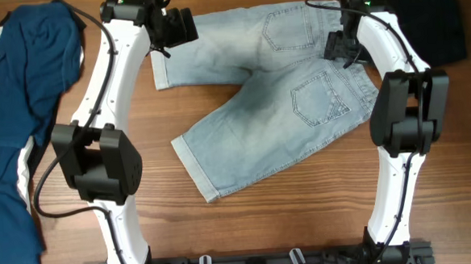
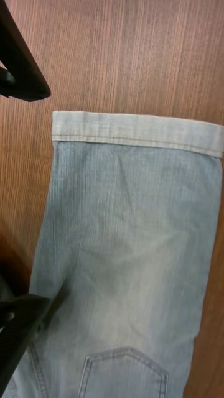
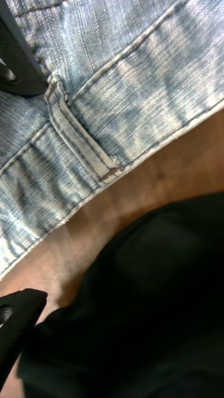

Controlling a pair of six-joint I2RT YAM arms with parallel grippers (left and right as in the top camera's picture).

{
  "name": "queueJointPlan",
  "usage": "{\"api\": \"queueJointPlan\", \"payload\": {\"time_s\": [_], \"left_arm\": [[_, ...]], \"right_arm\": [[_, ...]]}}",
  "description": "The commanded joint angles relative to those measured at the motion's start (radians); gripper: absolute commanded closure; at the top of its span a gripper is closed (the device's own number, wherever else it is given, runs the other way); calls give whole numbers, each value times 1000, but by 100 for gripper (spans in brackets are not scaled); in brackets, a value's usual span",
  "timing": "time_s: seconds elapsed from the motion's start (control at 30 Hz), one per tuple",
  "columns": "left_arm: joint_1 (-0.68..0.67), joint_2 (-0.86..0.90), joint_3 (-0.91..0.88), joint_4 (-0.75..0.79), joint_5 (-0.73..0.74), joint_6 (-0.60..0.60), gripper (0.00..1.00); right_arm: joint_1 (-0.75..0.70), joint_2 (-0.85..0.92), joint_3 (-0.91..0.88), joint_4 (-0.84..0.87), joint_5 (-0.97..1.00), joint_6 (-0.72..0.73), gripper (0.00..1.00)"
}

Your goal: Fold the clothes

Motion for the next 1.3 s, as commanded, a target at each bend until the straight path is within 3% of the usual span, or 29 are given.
{"api": "queueJointPlan", "payload": {"time_s": [0.0, 0.13, 0.23, 0.57, 1.07, 1.27], "left_arm": [[1, 34, 1, 2, -17, -13, 0], [2, 87, 1, 31, -17, -12, 0], [2, 150, 1, 66, -16, -12, 0], [3, 347, 1, 170, -23, 0, 0], [208, 427, 1, 185, -46, 159, 0], [196, 406, 48, 159, -32, 209, 0]], "right_arm": [[-26, 79, -18, -101, -84, -23, 0], [-6, 57, 90, -152, -323, -146, 0], [8, 11, 149, -174, -387, -210, 0], [14, -82, 160, -170, -387, -237, 0], [14, -82, 160, -147, -372, -239, 0], [14, -87, 160, -117, -376, -240, 0]]}}
